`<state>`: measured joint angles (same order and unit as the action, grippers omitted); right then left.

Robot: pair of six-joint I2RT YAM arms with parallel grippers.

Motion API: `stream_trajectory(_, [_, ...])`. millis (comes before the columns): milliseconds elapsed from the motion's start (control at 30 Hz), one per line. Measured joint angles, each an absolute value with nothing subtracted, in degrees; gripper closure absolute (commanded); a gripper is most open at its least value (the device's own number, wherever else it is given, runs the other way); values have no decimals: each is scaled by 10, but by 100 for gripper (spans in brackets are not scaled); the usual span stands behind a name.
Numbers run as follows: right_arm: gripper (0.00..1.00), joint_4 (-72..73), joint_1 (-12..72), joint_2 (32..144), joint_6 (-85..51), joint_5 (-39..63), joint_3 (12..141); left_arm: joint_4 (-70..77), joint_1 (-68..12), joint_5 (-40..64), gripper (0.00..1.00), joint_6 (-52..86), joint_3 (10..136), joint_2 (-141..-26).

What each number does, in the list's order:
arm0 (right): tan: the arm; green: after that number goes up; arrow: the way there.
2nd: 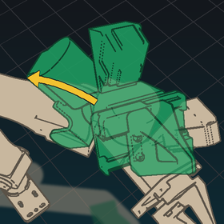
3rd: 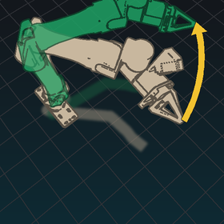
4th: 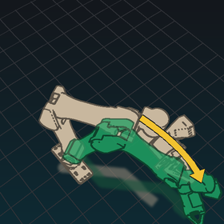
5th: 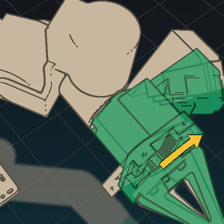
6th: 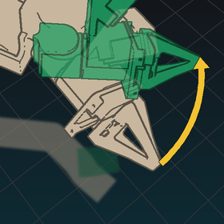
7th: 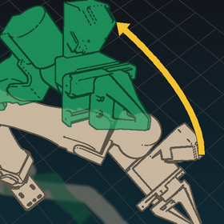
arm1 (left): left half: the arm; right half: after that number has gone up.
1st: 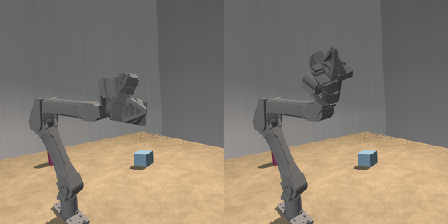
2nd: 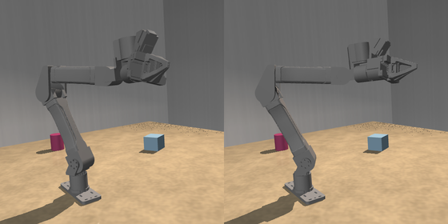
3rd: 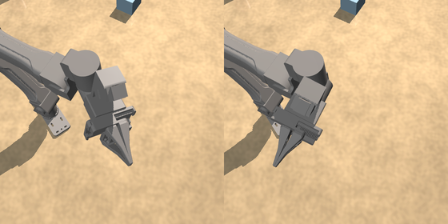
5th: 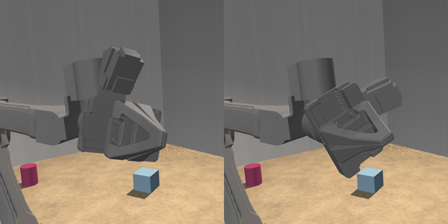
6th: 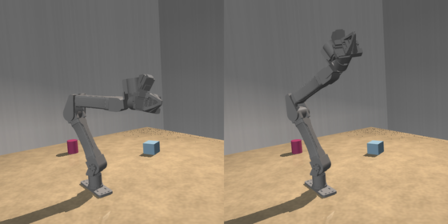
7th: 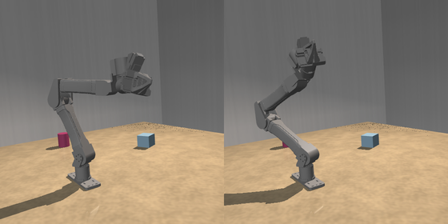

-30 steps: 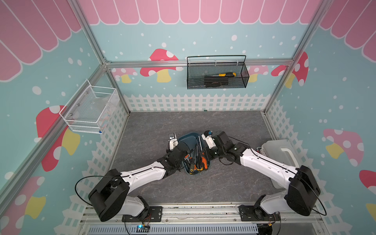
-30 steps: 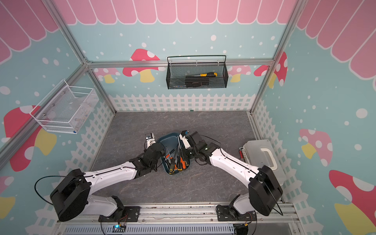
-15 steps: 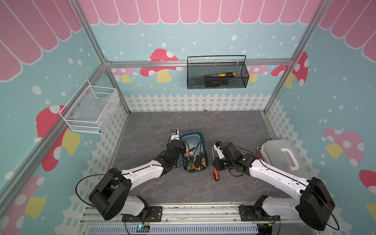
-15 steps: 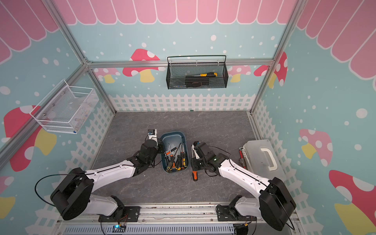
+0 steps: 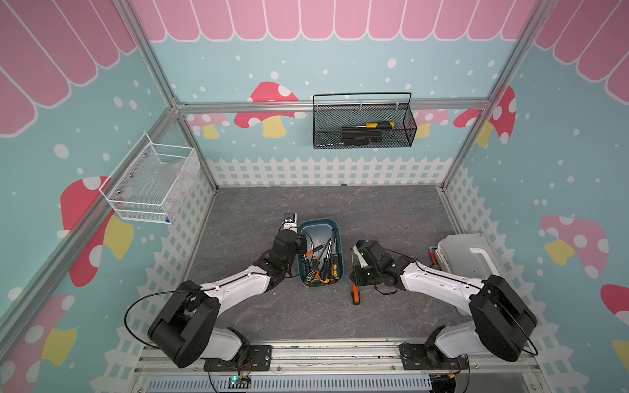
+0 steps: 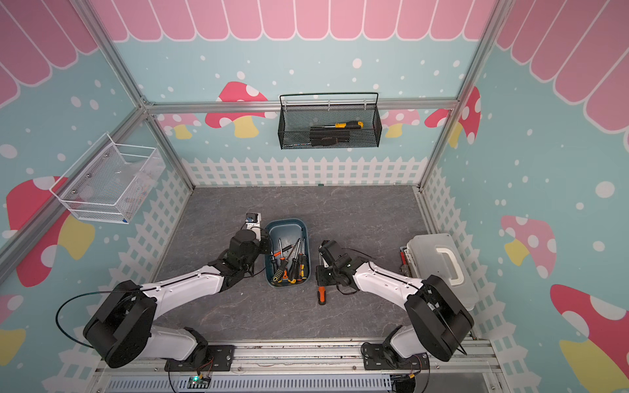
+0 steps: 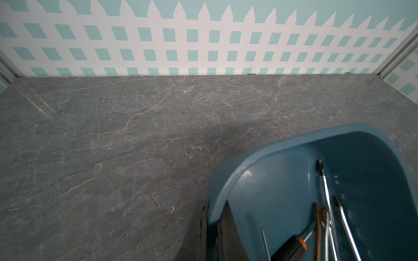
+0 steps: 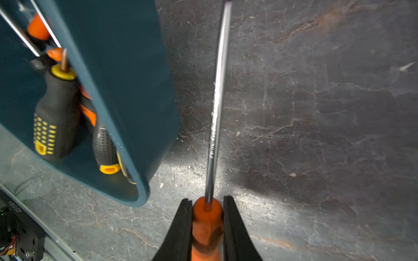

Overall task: Take out the screwdriver from the storage box
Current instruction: Place the screwdriver at the center of the board.

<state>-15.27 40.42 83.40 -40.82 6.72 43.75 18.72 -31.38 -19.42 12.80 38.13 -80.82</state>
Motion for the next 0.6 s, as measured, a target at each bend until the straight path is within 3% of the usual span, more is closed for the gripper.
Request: stream_trajectory(600, [100,-93,404,902,-436,96,462,193,-274,-167,100,122,359,-786])
